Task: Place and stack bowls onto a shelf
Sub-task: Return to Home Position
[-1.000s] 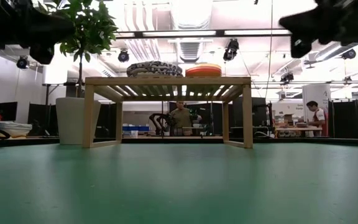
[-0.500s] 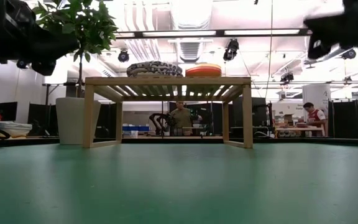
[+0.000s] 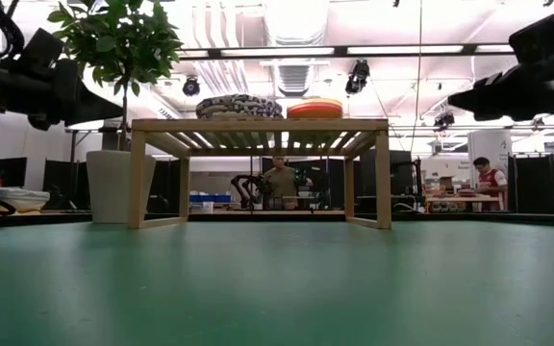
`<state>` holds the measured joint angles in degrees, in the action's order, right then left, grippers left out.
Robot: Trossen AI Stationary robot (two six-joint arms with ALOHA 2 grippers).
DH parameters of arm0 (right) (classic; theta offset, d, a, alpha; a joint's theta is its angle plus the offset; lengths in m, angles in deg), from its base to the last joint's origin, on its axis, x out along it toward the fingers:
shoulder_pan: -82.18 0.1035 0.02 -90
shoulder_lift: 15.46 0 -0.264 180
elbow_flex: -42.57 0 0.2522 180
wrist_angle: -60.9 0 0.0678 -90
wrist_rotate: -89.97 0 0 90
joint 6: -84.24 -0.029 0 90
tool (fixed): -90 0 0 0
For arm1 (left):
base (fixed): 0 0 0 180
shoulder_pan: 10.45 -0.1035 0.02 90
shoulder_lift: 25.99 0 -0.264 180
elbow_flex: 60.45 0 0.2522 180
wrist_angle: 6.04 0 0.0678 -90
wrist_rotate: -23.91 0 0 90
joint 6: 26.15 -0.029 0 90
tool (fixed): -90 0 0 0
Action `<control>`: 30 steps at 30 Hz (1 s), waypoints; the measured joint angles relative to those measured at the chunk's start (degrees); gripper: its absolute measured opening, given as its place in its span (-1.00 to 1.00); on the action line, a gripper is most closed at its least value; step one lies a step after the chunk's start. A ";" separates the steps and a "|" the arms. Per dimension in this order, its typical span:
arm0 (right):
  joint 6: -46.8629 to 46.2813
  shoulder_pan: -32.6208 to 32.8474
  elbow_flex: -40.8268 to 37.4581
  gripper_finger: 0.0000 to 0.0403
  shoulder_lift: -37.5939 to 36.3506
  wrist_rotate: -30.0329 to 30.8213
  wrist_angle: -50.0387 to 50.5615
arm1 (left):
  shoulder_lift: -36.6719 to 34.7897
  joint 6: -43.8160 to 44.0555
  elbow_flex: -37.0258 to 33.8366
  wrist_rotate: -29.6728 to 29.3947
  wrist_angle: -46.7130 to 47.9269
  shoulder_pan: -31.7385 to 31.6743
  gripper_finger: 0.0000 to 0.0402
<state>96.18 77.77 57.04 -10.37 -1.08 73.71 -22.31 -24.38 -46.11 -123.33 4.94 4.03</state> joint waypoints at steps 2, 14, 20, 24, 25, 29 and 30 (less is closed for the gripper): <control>2.59 -0.01 0.00 -0.96 0.77 1.85 0.00 | 0.39 -3.12 0.00 0.11 -0.06 0.00 -0.80; -1.76 0.03 0.00 -0.96 1.46 2.57 -0.09 | 2.65 -5.29 0.39 0.40 0.48 0.00 -0.80; -3.40 0.03 0.00 -0.96 1.41 2.57 -0.03 | 2.73 -5.31 0.45 0.40 0.34 0.00 -0.80; -3.40 0.03 0.00 -0.96 1.41 2.57 -0.02 | 2.76 -5.31 0.46 0.40 0.32 0.00 -0.80; -3.41 0.03 0.00 -0.96 1.41 2.57 -0.02 | 2.78 -5.31 0.46 0.40 0.34 0.00 -0.80; -3.41 0.03 0.00 -0.96 1.41 2.57 -0.02 | 2.76 -5.31 0.48 0.40 0.33 0.00 -0.80; -3.39 0.03 0.00 -0.96 1.40 2.57 -0.02 | 2.76 -5.31 0.48 0.40 0.32 0.00 -0.80</control>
<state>92.79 77.80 57.04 -8.97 1.49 73.69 -19.55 -29.68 -45.63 -122.93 5.27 4.03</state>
